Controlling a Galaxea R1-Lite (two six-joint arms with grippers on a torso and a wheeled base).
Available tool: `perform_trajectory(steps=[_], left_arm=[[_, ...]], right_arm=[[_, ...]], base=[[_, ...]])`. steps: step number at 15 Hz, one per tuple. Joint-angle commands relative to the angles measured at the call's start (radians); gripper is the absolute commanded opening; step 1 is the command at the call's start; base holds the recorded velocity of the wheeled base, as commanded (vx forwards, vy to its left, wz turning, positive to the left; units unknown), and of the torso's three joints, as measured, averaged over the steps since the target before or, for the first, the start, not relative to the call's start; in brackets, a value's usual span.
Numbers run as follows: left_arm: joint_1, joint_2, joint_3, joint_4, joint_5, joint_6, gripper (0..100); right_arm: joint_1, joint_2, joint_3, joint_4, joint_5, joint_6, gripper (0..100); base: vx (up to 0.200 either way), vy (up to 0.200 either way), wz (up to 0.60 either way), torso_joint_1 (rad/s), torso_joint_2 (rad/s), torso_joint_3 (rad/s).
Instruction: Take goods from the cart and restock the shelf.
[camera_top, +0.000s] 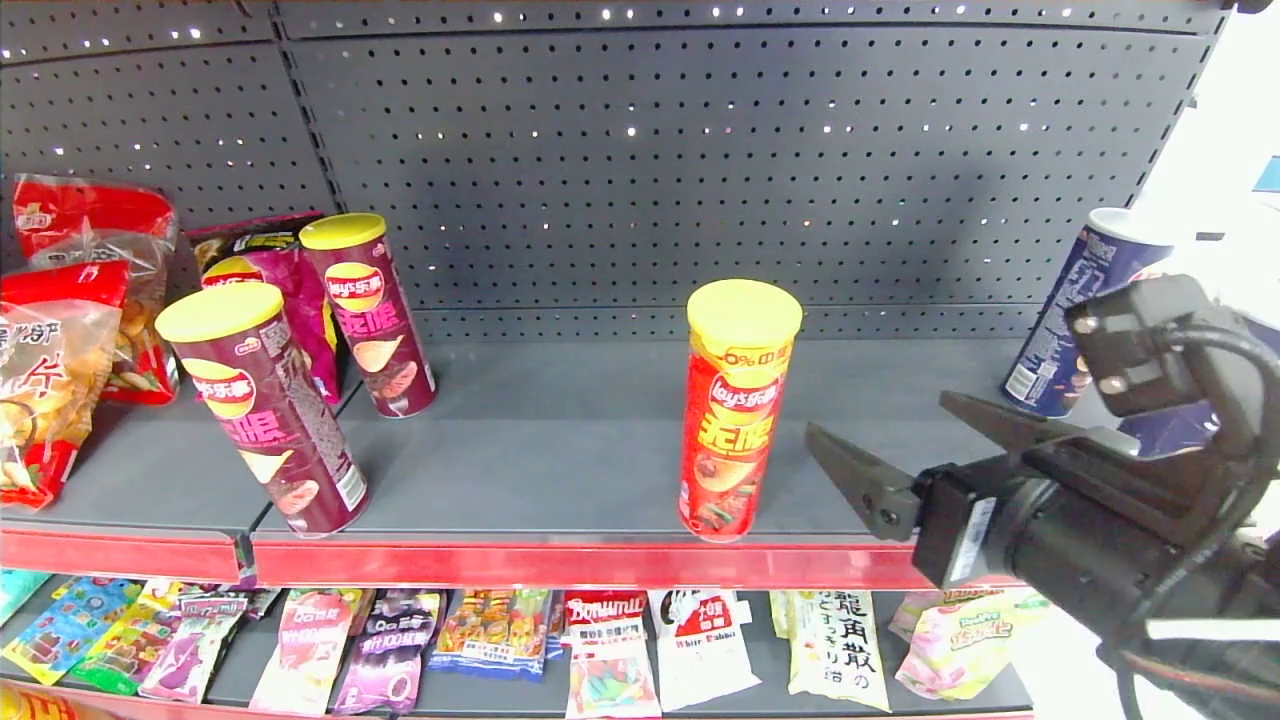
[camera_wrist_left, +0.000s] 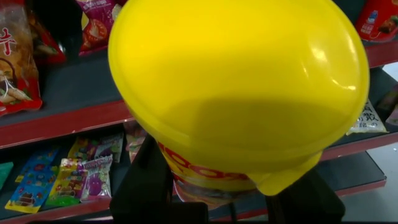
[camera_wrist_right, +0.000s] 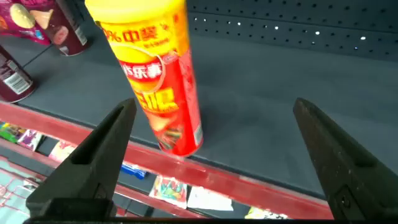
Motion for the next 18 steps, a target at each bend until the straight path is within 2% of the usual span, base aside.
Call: perform_trajectory(steps=[1, 2, 5, 6, 7, 8, 9, 10, 11, 12, 13, 14, 16, 18], left_arm=[[0.0, 0.018, -0.002, -0.001, -0.002, 0.004, 0], [0.0, 0.018, -0.002, -0.001, -0.003, 0.006, 0], [0.0, 0.029, -0.006, -0.009, -0.006, 0.006, 0], [-0.001, 0.046, -0.005, -0.034, -0.008, 0.004, 0], [-0.004, 0.074, -0.006, -0.06, -0.016, 0.004, 0], [-0.004, 0.098, -0.006, -0.095, -0.042, 0.003, 0], [-0.004, 0.109, -0.006, -0.11, -0.052, 0.003, 0], [-0.004, 0.146, -0.013, -0.152, -0.069, 0.001, 0], [-0.004, 0.163, -0.02, -0.166, -0.075, 0.001, 0], [-0.004, 0.184, -0.039, -0.166, -0.092, 0.001, 0], [-0.004, 0.192, -0.042, -0.167, -0.102, 0.001, 0], [-0.004, 0.202, -0.043, -0.167, -0.144, 0.001, 0], [-0.004, 0.222, -0.039, -0.167, -0.203, 0.001, 0], [-0.004, 0.242, -0.042, -0.169, -0.243, -0.001, 0]], right_arm=[[-0.056, -0.175, 0.127, 0.003, 0.089, -0.027, 100], [-0.118, -0.229, 0.155, 0.006, 0.163, -0.069, 100], [-0.243, -0.359, 0.262, 0.01, 0.259, -0.11, 100], [-0.321, -0.436, 0.332, 0.018, 0.299, -0.147, 100], [-0.424, -0.531, 0.377, 0.087, 0.334, -0.192, 100], [-0.519, -0.621, 0.38, 0.207, 0.356, -0.193, 100], [-0.556, -0.661, 0.374, 0.27, 0.359, -0.193, 100], [-0.668, -0.804, 0.339, 0.472, 0.356, -0.196, 100], [-0.711, -0.891, 0.323, 0.593, 0.354, -0.201, 100], [-0.764, -1.066, 0.285, 0.826, 0.354, -0.228, 100], [-0.778, -1.129, 0.267, 0.918, 0.354, -0.245, 100], [-0.786, -1.263, 0.24, 1.102, 0.359, -0.265, 100], [-0.786, -1.26, 0.247, 1.101, 0.316, -0.201, 100], [-0.786, -1.26, 0.339, 1.069, 0.265, -0.175, 100]], base=[[0.0, 0.0, 0.0, 0.0, 0.0, 0.0], [0.0, 0.0, 0.0, 0.0, 0.0, 0.0], [0.0, 0.0, 0.0, 0.0, 0.0, 0.0], [0.0, 0.0, 0.0, 0.0, 0.0, 0.0], [0.0, 0.0, 0.0, 0.0, 0.0, 0.0], [0.0, 0.0, 0.0, 0.0, 0.0, 0.0], [0.0, 0.0, 0.0, 0.0, 0.0, 0.0], [0.0, 0.0, 0.0, 0.0, 0.0, 0.0], [0.0, 0.0, 0.0, 0.0, 0.0, 0.0], [0.0, 0.0, 0.0, 0.0, 0.0, 0.0], [0.0, 0.0, 0.0, 0.0, 0.0, 0.0], [0.0, 0.0, 0.0, 0.0, 0.0, 0.0], [0.0, 0.0, 0.0, 0.0, 0.0, 0.0], [0.0, 0.0, 0.0, 0.0, 0.0, 0.0]])
